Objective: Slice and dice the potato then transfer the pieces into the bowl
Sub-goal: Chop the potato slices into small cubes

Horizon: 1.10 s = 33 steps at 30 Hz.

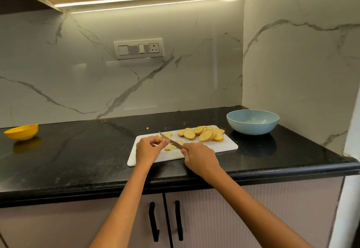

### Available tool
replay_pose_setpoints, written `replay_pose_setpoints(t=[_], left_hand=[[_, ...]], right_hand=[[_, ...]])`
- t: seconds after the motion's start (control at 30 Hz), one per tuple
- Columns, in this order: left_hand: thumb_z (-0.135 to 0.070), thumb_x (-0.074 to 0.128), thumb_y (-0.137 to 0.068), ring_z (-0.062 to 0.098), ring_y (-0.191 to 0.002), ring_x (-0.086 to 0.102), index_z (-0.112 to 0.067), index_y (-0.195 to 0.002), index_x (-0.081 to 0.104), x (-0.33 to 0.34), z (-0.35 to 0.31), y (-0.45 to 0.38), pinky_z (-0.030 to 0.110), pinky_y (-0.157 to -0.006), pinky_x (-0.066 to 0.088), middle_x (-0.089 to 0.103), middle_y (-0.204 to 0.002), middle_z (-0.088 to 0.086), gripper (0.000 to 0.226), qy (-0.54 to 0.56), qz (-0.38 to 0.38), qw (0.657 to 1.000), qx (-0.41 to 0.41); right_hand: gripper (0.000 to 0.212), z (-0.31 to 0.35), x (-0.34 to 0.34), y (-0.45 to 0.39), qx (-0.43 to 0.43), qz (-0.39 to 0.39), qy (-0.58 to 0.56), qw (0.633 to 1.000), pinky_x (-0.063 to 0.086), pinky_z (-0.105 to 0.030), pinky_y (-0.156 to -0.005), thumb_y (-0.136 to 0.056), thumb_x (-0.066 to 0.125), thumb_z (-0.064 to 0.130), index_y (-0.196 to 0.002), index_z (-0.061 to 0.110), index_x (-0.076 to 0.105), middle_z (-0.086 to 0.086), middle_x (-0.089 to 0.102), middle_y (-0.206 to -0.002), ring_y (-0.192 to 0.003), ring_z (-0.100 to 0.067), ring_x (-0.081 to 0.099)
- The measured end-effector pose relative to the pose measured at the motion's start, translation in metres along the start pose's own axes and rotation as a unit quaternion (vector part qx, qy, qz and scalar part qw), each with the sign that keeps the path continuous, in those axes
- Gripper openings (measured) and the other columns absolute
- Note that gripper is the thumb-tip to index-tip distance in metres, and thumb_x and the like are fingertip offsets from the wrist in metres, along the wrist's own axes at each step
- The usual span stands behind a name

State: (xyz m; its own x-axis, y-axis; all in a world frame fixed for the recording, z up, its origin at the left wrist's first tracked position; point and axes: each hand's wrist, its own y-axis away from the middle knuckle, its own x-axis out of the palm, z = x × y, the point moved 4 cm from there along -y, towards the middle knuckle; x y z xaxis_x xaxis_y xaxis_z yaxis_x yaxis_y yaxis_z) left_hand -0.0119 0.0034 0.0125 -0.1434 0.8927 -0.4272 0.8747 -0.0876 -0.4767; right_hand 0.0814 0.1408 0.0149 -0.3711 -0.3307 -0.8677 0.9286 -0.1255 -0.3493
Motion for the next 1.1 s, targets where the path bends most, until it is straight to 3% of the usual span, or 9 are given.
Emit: replay_pose_setpoints(t=[0.13, 0.3, 0.47, 0.6, 0.77, 0.9, 1.1], left_hand=[[-0.029, 0.078, -0.073, 0.009, -0.069, 0.055, -0.019, -0.079, 0.069, 0.005, 0.005, -0.005, 0.024, -0.062, 0.043, 0.066, -0.078, -0.006, 0.014, -0.034, 0.022, 0.999, -0.020], [-0.010, 0.069, -0.082, 0.022, -0.088, 0.063, -0.010, -0.090, 0.071, 0.003, 0.011, -0.010, 0.028, -0.078, 0.046, 0.069, -0.094, 0.008, 0.009, 0.003, -0.032, 0.999, -0.032], [-0.020, 0.064, -0.087, 0.024, -0.099, 0.063, -0.008, -0.108, 0.066, 0.006, 0.015, -0.014, 0.034, -0.086, 0.047, 0.069, -0.103, 0.011, 0.024, 0.022, -0.022, 0.998, -0.056], [-0.013, 0.067, -0.084, 0.022, -0.097, 0.064, -0.011, -0.100, 0.067, 0.007, 0.020, -0.013, 0.036, -0.090, 0.049, 0.070, -0.095, 0.008, 0.016, 0.054, 0.011, 0.997, -0.060], [-0.012, 0.074, -0.078, 0.019, -0.089, 0.061, -0.010, -0.106, 0.067, 0.014, 0.015, -0.010, 0.031, -0.086, 0.049, 0.067, -0.086, -0.002, 0.029, -0.009, 0.125, 0.992, -0.008], [-0.015, 0.068, -0.083, 0.011, -0.079, 0.055, -0.015, -0.103, 0.070, 0.015, 0.008, -0.013, 0.025, -0.076, 0.043, 0.065, -0.097, -0.001, 0.020, -0.099, 0.115, 0.987, 0.045], [-0.015, 0.062, -0.088, 0.017, -0.096, 0.056, -0.011, -0.098, 0.067, 0.022, -0.002, -0.023, 0.021, -0.079, 0.036, 0.061, -0.100, 0.001, 0.012, -0.175, 0.164, 0.969, 0.061]], right_hand=[[0.028, -0.001, -0.001, 0.001, -0.001, -0.009, -0.006, 1.000, 0.048, -0.033, -0.072, -0.100, 0.037, 0.031, -0.105, 0.014, 0.060, -0.006, 0.063, -0.093, -0.081, -0.019, 0.059], [0.028, -0.005, 0.000, -0.003, 0.004, -0.015, -0.035, 0.999, 0.048, -0.031, -0.069, -0.100, 0.039, 0.031, -0.103, 0.015, 0.062, -0.003, 0.061, -0.088, -0.078, -0.017, 0.057], [0.028, -0.005, -0.002, -0.002, -0.032, 0.001, -0.063, 0.997, 0.045, -0.032, -0.066, -0.099, 0.041, 0.028, -0.102, 0.013, 0.065, -0.001, 0.058, -0.079, -0.072, -0.016, 0.053], [0.030, -0.009, -0.005, -0.001, -0.019, -0.049, -0.116, 0.992, 0.052, -0.039, -0.076, -0.099, 0.043, 0.027, -0.114, 0.013, 0.064, -0.005, 0.067, -0.092, -0.081, -0.019, 0.060], [0.033, -0.019, -0.007, -0.008, 0.013, -0.094, -0.187, 0.978, 0.049, -0.037, -0.089, -0.099, 0.045, 0.023, -0.125, 0.010, 0.060, -0.008, 0.065, -0.116, -0.100, -0.021, 0.060], [0.032, -0.025, -0.007, -0.019, 0.020, -0.119, -0.205, 0.971, 0.048, -0.032, -0.075, -0.099, 0.044, 0.022, -0.123, 0.008, 0.061, -0.009, 0.067, -0.105, -0.080, -0.013, 0.055], [0.031, -0.029, -0.008, -0.037, 0.030, -0.151, -0.203, 0.967, 0.048, -0.029, -0.072, -0.099, 0.044, 0.022, -0.120, 0.007, 0.061, -0.007, 0.068, -0.097, -0.077, -0.013, 0.056]])
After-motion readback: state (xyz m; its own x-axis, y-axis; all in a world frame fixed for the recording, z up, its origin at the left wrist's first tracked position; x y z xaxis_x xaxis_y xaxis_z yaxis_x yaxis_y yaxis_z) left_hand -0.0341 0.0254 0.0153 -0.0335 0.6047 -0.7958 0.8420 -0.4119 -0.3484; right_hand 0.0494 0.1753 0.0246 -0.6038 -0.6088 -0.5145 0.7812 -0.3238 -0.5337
